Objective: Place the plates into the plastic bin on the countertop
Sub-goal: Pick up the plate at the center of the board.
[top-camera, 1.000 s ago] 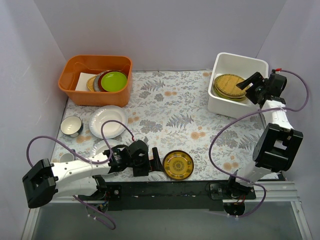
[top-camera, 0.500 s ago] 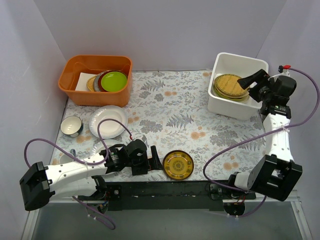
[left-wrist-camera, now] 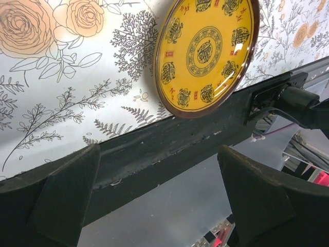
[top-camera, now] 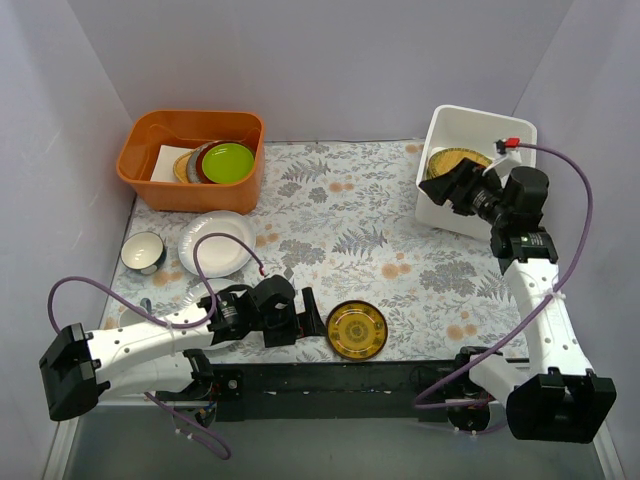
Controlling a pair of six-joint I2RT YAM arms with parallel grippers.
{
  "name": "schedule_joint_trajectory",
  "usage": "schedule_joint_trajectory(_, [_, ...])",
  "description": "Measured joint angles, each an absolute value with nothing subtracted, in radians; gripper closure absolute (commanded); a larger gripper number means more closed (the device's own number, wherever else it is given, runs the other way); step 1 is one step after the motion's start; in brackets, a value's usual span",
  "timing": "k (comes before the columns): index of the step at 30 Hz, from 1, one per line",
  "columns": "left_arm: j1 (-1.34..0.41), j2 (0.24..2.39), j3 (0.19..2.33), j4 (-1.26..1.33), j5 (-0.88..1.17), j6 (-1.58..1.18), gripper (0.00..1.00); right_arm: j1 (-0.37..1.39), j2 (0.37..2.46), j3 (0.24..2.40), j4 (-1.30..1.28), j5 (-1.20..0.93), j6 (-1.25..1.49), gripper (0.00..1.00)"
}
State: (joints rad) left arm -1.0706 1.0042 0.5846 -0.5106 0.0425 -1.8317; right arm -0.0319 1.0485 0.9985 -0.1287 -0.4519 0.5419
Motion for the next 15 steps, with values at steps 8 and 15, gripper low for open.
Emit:
schedule_joint_trajectory(8, [-1.071,1.03,0.689,-0.605,-0.023,-1.812,0.02,0.197,0.997,0.843,-0.123,-0.425,0.564,0.18])
schedule_joint_trajectory(15, [-1.07,1.084,0.731,-0.665,-0.057,-1.781,0.02,0.405,1.023,0.769,-0.082,-0.348,0.594,0.19])
